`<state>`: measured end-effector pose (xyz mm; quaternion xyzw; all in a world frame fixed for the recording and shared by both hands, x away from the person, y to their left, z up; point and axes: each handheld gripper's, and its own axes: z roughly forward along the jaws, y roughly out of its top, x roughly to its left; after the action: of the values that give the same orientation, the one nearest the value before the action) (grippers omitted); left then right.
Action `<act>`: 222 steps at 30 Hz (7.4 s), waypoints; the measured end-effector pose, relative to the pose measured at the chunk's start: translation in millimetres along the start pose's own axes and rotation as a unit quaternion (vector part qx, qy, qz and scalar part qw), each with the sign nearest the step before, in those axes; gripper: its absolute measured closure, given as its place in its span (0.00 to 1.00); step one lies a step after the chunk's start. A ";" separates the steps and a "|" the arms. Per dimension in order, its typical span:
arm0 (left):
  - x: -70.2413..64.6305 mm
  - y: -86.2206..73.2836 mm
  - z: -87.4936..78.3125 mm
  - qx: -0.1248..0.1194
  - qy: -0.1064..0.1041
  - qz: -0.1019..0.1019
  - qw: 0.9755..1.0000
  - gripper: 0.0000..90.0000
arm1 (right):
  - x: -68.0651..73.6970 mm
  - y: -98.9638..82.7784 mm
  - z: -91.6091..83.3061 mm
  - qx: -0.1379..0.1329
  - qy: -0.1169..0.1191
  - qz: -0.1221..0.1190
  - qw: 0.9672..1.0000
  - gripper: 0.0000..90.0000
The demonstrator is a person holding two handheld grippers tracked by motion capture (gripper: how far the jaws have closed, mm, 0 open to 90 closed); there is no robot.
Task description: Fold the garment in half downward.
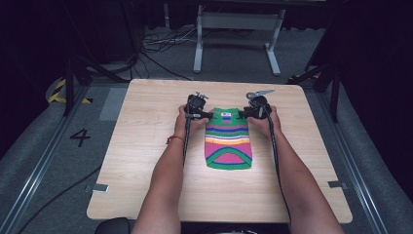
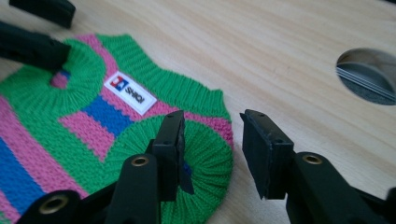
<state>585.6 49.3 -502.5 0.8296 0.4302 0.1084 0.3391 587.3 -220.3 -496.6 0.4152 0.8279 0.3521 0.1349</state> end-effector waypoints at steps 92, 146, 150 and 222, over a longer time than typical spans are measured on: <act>-64.8 -95.6 -118.7 -0.019 -0.072 0.285 0.956 0.79 | 93.6 -75.5 -108.0 -0.058 0.164 -0.195 0.965 0.86; -87.1 -107.7 -120.0 0.000 -0.047 0.259 0.965 0.36 | 119.4 -88.0 -114.8 -0.047 0.092 -0.207 0.973 0.62; -84.0 -109.0 -129.6 0.010 -0.041 0.263 0.964 0.36 | 116.4 -88.5 -120.7 -0.043 0.086 -0.207 0.974 0.57; 33.1 -255.5 -232.8 -0.003 -0.012 0.073 0.997 0.18 | 19.2 -247.0 -225.7 -0.018 -0.022 -0.007 1.000 0.19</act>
<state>332.3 286.8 -500.0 0.8590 0.3641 0.1243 0.3378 312.6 -412.1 -505.5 0.4144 0.8212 0.3569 0.1628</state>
